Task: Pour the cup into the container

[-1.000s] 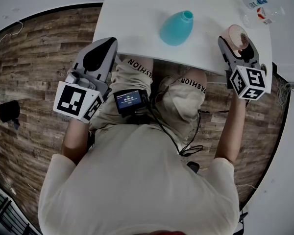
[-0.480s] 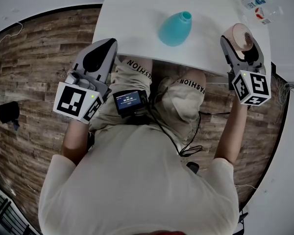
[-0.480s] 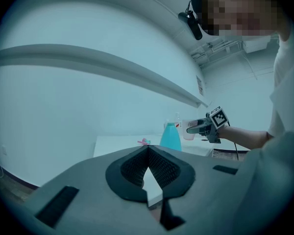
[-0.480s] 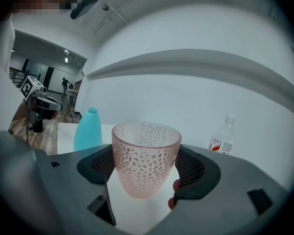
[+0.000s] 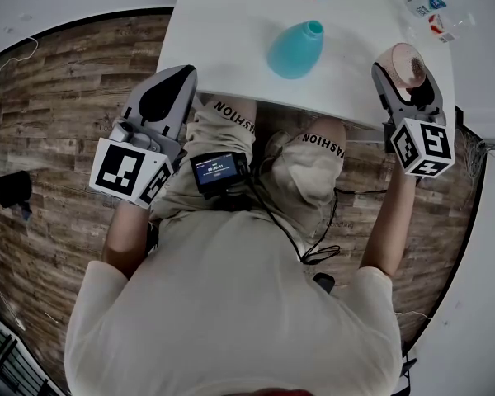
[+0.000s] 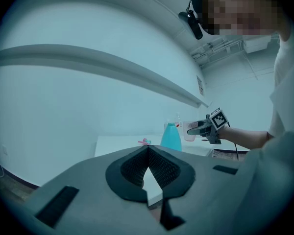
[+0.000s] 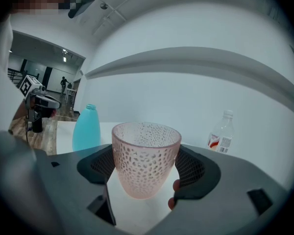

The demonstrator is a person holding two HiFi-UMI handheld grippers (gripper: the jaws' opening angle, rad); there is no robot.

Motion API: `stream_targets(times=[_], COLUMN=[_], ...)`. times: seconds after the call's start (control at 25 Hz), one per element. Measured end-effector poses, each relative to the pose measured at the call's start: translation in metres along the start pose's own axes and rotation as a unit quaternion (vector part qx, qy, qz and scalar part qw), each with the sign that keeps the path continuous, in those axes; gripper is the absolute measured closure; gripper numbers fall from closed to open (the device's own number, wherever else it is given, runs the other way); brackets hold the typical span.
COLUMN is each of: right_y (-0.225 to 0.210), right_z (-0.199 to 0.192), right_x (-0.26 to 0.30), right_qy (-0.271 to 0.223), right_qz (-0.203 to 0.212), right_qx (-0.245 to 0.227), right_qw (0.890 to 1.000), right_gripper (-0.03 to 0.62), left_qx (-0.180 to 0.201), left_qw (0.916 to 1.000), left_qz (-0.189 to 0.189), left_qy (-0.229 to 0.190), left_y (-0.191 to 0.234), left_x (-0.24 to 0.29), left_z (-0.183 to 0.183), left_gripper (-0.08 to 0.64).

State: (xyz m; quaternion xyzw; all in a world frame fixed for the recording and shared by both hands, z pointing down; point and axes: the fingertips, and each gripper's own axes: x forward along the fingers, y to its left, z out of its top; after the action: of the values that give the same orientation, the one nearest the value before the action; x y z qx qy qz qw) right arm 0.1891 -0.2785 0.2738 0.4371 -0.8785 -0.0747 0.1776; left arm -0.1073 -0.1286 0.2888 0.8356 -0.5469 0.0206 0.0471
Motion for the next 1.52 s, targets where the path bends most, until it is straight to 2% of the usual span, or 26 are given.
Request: stream_targets(times=[0.6, 1.52], right_y=[0.001, -0.004], right_z=[-0.025, -0.044], right_x=[0.012, 0.021], right_qy=[0.027, 0.040], right_qz=[0.009, 0.010], right_qx=[0.016, 0.034], right_qw=[0.999, 0.999], right_gripper=[0.222, 0.222], left_qx=[-0.002, 0.001], left_qw=[1.0000, 1.0000], left_qz=[0.001, -0.002], left_qy=[0.001, 0.003], left_y=[0.001, 0.001], left_x=[-0.001, 0.001], left_z=[-0.003, -0.003], left_gripper=[0.549, 0.550])
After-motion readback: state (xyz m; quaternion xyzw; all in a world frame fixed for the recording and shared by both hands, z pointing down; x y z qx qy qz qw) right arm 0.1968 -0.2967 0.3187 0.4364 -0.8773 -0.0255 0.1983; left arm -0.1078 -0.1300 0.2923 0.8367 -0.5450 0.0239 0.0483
